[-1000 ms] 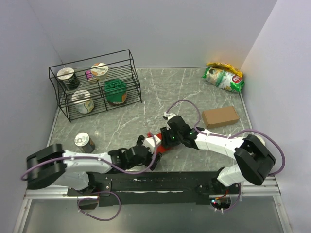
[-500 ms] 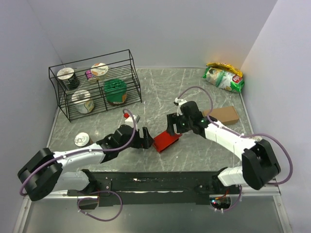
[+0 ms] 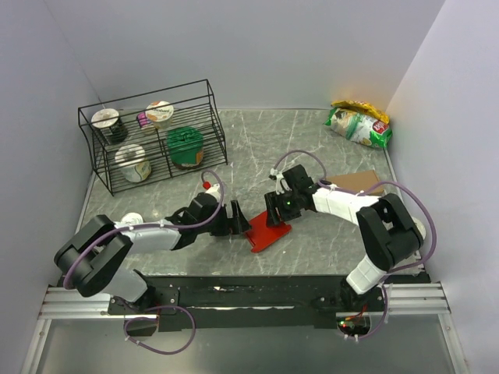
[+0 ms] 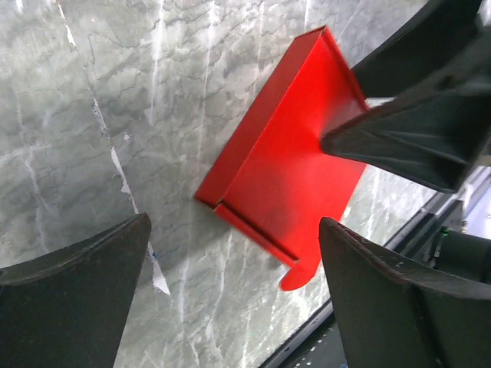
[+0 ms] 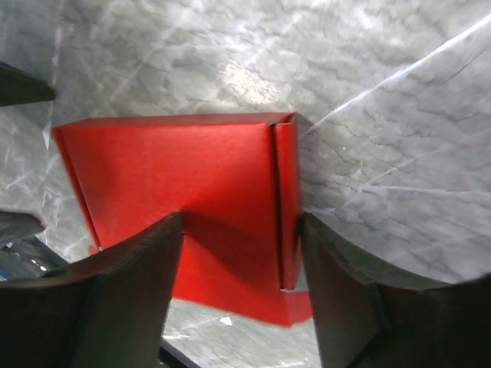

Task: Fold the paper box
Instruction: Close the paper box at the center of the board.

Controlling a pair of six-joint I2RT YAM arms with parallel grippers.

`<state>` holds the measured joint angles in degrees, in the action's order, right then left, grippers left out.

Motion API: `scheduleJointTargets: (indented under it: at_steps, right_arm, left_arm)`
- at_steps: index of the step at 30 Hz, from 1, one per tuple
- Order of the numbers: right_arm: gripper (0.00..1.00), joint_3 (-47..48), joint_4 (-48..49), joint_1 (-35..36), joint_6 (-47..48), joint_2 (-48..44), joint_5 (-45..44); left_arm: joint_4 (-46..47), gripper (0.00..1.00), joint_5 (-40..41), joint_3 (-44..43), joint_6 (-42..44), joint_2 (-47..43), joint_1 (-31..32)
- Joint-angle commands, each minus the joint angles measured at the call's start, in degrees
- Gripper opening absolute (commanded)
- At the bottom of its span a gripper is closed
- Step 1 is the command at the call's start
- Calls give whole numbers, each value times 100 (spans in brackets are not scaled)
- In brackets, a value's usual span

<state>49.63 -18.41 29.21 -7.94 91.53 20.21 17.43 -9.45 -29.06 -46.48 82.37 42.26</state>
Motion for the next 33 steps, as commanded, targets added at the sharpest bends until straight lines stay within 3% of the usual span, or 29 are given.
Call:
scheduleJointTargets:
  at_steps: [1, 6, 7, 12, 18, 19, 24, 27, 33]
  right_arm:
    - [60, -49, -40, -21, -242, 225, 229]
    - [48, -190, 101, -38, -506, 252, 379]
    - [39, -199, 119, -47, -567, 252, 387]
    - [25, -278, 329, -109, -884, 340, 730]
    - [8, -577, 567, -205, -1095, 164, 914]
    - [0, -620, 637, -214, -1113, 155, 967]
    - [0, -726, 804, -328, -1270, 129, 1099]
    - [0, -840, 1024, -564, -1411, 155, 1485]
    - [0, -876, 1147, -855, -1438, 102, 1925]
  left_arm:
    - [401, 99, -294, 75, -352, 104, -173]
    - [867, 96, -592, 295, -503, 288, -376]
    - [876, 96, -601, 287, -511, 402, -394]
    - [1157, 99, -804, 392, -722, 780, -473]
    - [815, 96, -312, 612, -670, 247, -622]
    - [736, 96, -259, 638, -652, 132, -640]
    - [551, 96, -4, 1050, -906, -799, -763]
    - [559, 96, -327, 1183, -942, -1090, -1009]
    - [1182, 96, -1286, 1034, -1030, -654, -1264]
